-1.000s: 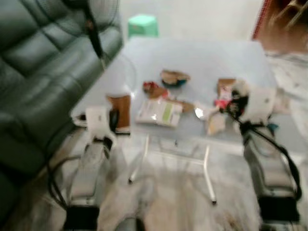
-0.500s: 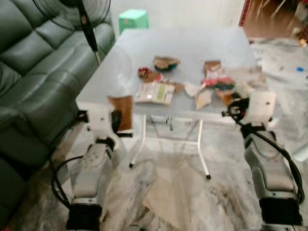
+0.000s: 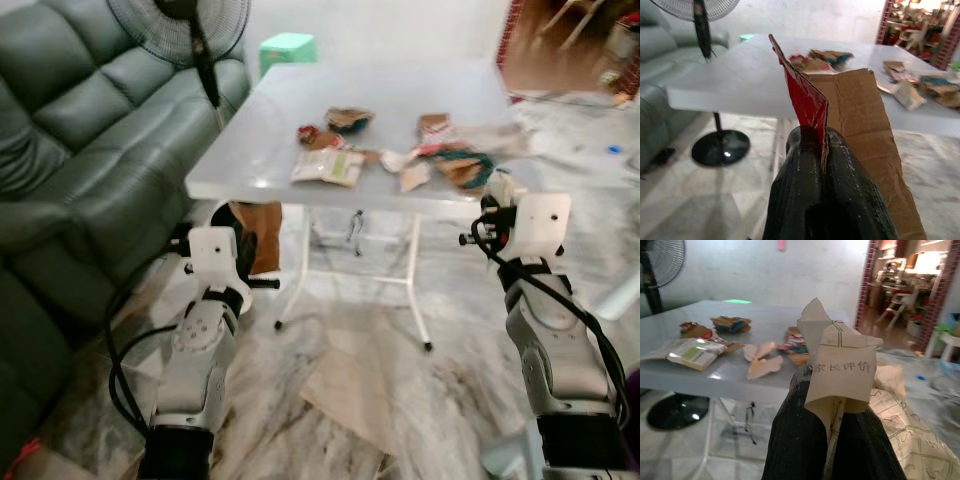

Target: Picking trash to rubbish bin

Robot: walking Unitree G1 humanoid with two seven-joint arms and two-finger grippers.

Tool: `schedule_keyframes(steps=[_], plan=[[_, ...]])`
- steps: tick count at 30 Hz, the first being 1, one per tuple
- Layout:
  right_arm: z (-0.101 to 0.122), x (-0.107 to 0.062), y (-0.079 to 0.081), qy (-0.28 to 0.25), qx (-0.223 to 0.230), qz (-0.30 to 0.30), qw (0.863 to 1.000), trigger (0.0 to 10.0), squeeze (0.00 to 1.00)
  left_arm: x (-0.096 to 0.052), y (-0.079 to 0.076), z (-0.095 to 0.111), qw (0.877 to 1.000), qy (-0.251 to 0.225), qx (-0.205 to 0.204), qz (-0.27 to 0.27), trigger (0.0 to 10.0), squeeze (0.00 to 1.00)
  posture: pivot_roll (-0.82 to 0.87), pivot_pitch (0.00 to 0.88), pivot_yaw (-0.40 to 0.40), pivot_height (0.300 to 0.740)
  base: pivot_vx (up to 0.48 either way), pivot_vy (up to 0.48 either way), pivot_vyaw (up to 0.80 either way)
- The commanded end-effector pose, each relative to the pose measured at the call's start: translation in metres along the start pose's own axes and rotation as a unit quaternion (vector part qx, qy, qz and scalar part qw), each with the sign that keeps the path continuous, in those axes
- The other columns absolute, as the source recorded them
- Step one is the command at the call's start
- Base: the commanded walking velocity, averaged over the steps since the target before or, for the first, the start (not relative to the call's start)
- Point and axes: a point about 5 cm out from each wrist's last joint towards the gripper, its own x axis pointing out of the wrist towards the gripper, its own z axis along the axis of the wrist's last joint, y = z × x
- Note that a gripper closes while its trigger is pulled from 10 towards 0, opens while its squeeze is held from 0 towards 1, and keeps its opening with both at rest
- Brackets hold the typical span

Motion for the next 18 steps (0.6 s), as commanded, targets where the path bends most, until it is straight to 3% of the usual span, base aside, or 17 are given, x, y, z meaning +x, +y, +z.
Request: schedule_keyframes(steps=[1,18], plan=[[0.005,0.0028,-0.0006,-0.005,-0.003,0.001,1.0,10.0,0.0,0.0023,0.0021,0.0079,1.0,-0.015,0.003,0.001,10.0,0.0,-0.09,0.013,0.031,0.74,0.0,0.0,-0.7],[0.0036,0.0015,-0.0018,-0.002,-0.005,0.002,1.0,10.0,0.0,0.0036,0.0049,0.0142,0.999,-0.034,-0.003,-0.012,10.0,0.0,-0.09,0.019,0.031,0.74,0.0,0.0,-0.79]])
